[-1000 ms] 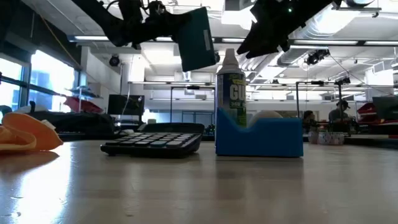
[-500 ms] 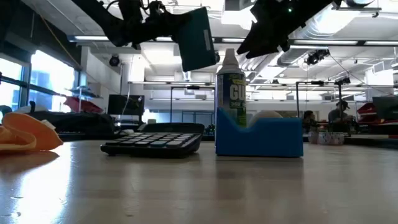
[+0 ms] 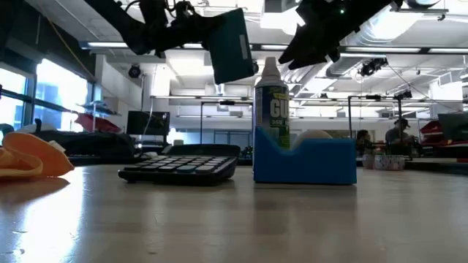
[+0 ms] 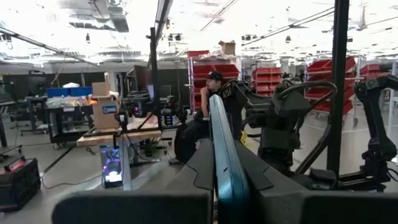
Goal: Apply microfiber cloth
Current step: Spray the back of the cellphone with spray bottle
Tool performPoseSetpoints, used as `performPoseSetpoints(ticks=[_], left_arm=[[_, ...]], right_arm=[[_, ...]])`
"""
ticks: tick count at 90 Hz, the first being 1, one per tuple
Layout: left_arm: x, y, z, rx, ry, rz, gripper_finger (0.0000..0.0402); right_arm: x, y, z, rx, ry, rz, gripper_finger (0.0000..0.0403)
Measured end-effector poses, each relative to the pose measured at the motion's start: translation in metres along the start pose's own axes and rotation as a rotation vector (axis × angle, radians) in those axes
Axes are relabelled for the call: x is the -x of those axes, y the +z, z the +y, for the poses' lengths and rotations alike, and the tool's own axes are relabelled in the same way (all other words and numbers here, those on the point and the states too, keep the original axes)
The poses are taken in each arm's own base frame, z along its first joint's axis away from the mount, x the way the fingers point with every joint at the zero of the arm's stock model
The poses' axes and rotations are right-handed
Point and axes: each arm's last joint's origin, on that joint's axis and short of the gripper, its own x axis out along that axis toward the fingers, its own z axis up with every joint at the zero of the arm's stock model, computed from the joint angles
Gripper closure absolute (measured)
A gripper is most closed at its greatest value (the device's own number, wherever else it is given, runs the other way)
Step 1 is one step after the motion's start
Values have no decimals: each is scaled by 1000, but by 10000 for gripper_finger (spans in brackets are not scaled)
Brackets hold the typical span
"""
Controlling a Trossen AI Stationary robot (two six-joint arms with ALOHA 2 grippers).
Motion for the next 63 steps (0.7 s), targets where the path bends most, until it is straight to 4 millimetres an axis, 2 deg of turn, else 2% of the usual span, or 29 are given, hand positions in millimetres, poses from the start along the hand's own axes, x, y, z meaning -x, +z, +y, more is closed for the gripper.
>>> performPoseSetpoints(ticks=[63], left_arm=[[0,0,0,0,1,0,401]], right_arm=[[0,-1,1,-20,47,23,192]])
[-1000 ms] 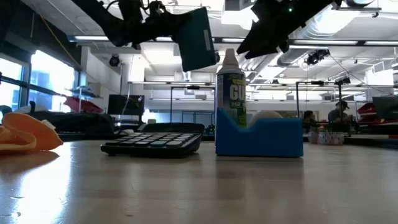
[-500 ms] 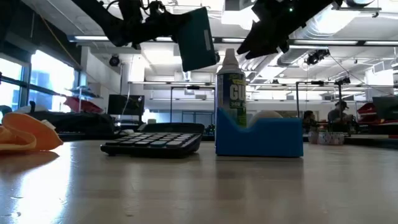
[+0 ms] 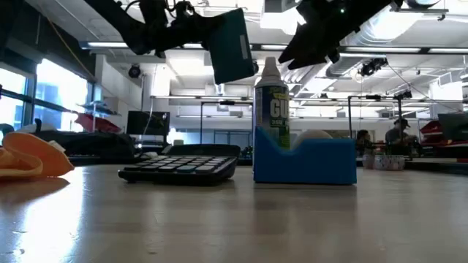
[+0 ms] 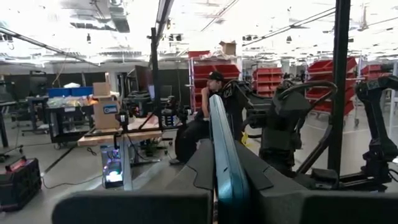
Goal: Apply microfiber cloth
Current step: Spray the back of the cellphone with spray bottle
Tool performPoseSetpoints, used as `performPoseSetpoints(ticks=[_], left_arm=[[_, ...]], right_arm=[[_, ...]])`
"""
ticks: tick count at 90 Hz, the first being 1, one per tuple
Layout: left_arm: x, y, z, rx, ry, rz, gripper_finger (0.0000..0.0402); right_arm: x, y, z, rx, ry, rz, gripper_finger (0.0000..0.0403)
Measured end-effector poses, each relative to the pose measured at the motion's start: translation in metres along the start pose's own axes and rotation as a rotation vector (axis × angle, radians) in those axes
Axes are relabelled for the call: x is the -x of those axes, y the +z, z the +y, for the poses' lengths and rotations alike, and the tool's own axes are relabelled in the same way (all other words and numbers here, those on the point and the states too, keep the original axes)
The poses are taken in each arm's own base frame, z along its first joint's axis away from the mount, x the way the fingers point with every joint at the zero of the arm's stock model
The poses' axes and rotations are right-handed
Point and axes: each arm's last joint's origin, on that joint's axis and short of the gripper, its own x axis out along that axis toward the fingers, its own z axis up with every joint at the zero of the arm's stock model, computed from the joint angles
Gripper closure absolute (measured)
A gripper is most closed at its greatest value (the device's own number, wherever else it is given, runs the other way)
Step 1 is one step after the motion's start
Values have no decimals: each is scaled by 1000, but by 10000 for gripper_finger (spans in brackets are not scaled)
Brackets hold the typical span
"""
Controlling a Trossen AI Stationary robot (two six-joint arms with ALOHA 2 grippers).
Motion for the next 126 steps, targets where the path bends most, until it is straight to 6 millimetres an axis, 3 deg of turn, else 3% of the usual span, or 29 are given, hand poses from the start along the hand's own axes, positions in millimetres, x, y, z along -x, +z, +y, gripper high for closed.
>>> performPoseSetpoints(ticks=[28,59,100,126], left_arm=[[0,0,0,0,1,0,401],[0,0,0,-2,2,0,401],[0,0,0,0,-4,2,401],[0,0,0,0,-7,3,401]], right_arm=[[1,-6,-1,-20,-9,58,192],[22,-9,-11,-66,-35,120,192],[-10,-20,-1,-11,-50,178,192],[-16,-11,4,19,-20,83,192]])
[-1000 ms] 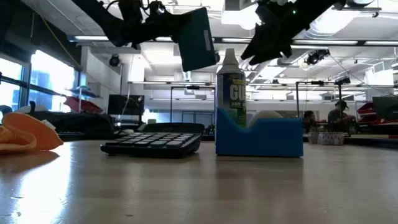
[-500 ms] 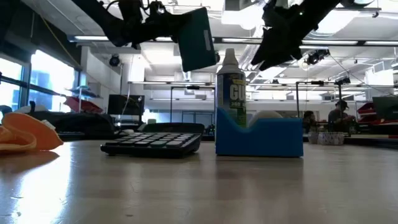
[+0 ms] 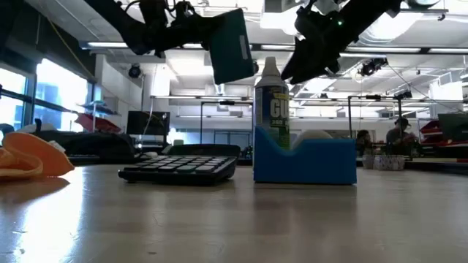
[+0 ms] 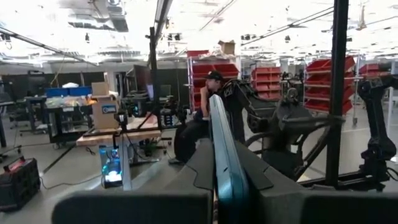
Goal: Apply microfiber cloth
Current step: Spray the back of the cellphone with spray bottle
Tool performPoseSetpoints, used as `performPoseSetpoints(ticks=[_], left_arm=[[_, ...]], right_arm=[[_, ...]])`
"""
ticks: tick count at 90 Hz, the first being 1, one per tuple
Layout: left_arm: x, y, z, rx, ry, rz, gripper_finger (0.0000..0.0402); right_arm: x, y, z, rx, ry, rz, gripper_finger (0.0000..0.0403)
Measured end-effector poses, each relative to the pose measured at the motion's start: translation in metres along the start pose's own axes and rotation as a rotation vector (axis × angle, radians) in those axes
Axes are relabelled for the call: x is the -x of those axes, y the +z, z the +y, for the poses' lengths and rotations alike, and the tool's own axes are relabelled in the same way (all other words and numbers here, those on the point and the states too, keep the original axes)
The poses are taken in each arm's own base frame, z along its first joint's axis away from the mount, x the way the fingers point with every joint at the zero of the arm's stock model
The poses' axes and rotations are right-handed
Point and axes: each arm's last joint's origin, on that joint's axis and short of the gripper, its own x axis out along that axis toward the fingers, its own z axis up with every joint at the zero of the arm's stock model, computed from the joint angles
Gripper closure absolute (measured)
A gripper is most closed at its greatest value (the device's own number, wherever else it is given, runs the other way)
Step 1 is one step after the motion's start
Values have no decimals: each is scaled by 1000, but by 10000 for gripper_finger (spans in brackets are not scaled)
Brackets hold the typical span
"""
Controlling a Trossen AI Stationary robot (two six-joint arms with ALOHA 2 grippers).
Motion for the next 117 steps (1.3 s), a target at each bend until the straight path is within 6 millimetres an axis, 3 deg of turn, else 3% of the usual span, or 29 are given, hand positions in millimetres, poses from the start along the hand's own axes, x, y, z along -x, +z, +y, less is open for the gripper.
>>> performPoseSetpoints(ticks=[33,88,117], left_arm=[[0,0,0,-5,1,0,401],[0,0,0,-4,1,0,401],[7,-1,6,-7,69,-1,401]], right_arm=[[0,-4,-1,14,-11,40,192],[-9,3,4,49,3,-51,192],[24,33,-3,27,-24,-123,192]])
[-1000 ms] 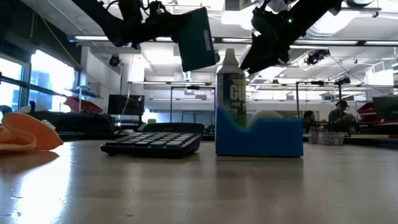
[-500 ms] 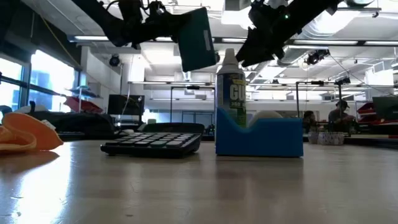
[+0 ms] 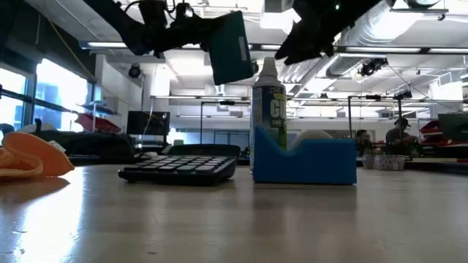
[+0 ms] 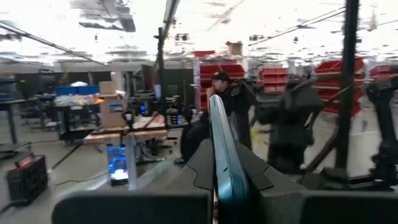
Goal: Apply microfiber cloth
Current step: Spray the back of the cellphone with spray bottle
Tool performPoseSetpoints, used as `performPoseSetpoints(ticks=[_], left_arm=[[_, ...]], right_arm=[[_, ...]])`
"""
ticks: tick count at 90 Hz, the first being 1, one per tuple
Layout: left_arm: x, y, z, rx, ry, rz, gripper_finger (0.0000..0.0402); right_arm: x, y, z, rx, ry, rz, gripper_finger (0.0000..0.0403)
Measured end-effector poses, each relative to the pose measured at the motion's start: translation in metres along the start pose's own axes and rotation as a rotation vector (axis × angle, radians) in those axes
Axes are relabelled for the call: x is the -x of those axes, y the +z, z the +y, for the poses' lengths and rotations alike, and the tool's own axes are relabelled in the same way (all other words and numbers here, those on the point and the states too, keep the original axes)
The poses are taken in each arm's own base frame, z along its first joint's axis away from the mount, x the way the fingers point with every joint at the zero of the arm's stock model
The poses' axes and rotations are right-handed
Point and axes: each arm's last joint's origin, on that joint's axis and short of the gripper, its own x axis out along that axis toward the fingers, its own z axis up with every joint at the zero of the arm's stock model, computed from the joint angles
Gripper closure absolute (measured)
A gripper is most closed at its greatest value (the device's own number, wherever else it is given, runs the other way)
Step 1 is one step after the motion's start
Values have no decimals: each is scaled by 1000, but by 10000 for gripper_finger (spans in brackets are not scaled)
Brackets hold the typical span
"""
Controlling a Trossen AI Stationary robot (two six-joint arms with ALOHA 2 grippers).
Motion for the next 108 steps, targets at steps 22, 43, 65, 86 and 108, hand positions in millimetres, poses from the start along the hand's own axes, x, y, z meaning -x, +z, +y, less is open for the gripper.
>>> performPoseSetpoints(ticks=[22,43,65,86,108], left_arm=[[-9,-22,5,-15,61,40,401],[-19,-47,12,-63,124,26,401],[-27,-43,22,-121,118,-21,401],[-40,-71,39,-59,97,5,401],[-54,-92,43,-3,66,20,401]], right_arm=[[-2,13,5,14,92,6,192],[2,39,-2,-10,171,-42,194],[-3,46,-18,-30,228,39,221],[-13,47,-23,14,232,121,256],[-30,46,-18,122,267,257,320]])
